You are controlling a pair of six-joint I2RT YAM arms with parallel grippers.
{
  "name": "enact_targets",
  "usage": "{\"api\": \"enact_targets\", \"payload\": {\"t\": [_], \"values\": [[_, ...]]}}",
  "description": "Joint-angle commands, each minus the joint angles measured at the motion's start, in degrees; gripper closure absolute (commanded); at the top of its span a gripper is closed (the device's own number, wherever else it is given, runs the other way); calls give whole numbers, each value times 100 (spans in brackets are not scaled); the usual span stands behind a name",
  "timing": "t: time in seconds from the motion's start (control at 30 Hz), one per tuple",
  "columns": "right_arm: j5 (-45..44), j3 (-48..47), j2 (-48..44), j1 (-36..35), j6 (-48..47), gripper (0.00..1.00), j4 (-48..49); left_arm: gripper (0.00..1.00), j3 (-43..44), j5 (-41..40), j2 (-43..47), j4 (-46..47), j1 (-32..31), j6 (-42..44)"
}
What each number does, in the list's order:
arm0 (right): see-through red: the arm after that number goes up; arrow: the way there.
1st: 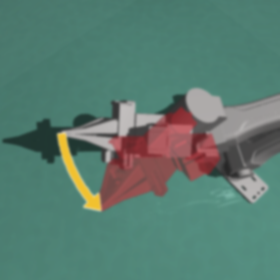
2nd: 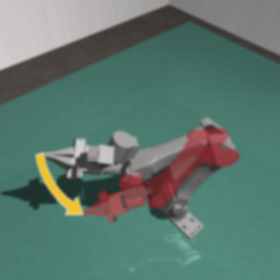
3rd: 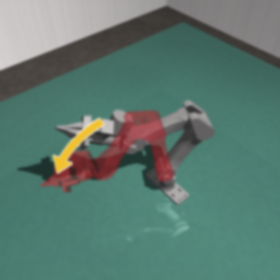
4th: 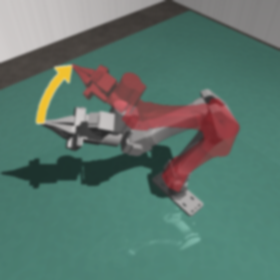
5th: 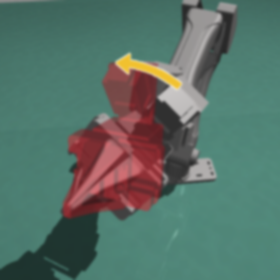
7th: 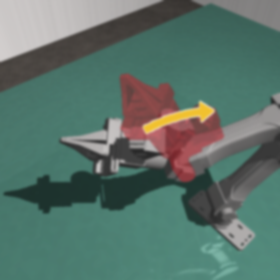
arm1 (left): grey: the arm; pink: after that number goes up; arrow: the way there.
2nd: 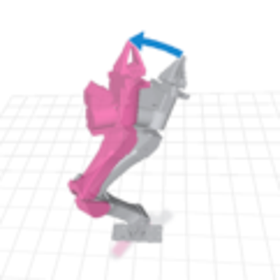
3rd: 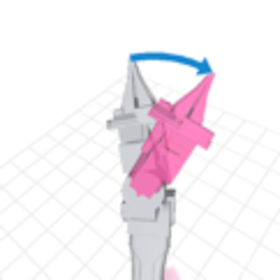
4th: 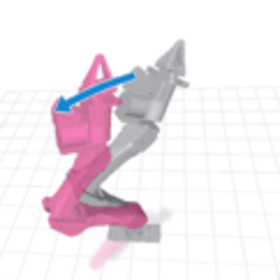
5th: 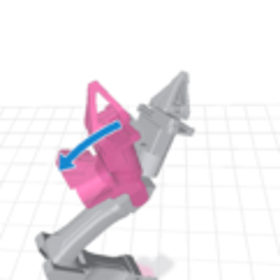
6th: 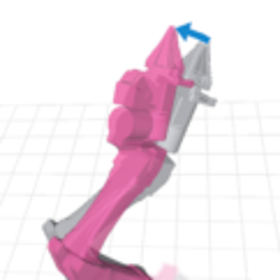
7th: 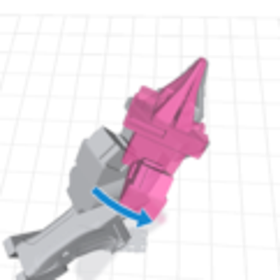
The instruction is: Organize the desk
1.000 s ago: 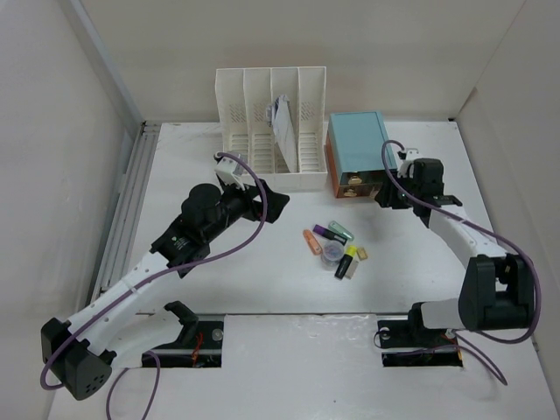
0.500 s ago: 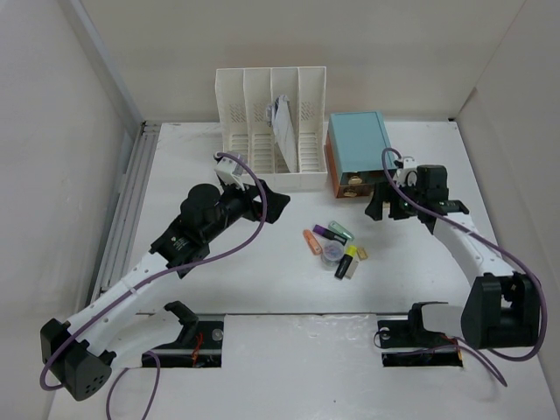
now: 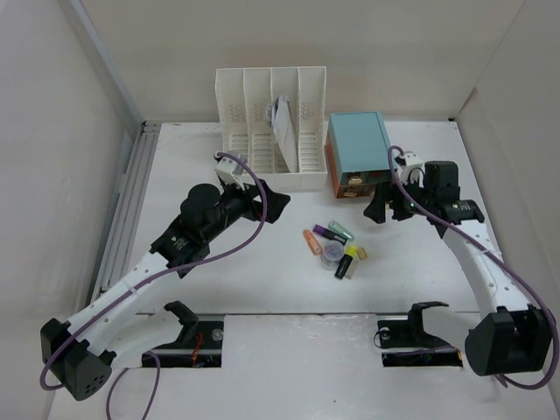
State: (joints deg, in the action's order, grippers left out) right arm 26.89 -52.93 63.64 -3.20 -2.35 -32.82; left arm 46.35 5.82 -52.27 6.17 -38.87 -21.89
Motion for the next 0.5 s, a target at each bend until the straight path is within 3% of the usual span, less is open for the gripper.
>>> {"api": "enact_targets", "payload": {"t": [0.0, 0.2, 0.33, 0.47], "values": [[272, -297, -150, -40, -55, 0, -357, 10, -47, 77, 42, 297, 11, 27], [642, -489, -150, -390, -597, 0, 38, 10, -47, 16, 155, 297, 11, 27], [-585, -1079, 121, -1550, -1934, 0, -31, 10, -47, -37, 156, 297, 11, 27], [-1220, -1141, 482, -3077, -2498, 0, -32, 10, -47, -90, 156, 297, 11, 27]]}}
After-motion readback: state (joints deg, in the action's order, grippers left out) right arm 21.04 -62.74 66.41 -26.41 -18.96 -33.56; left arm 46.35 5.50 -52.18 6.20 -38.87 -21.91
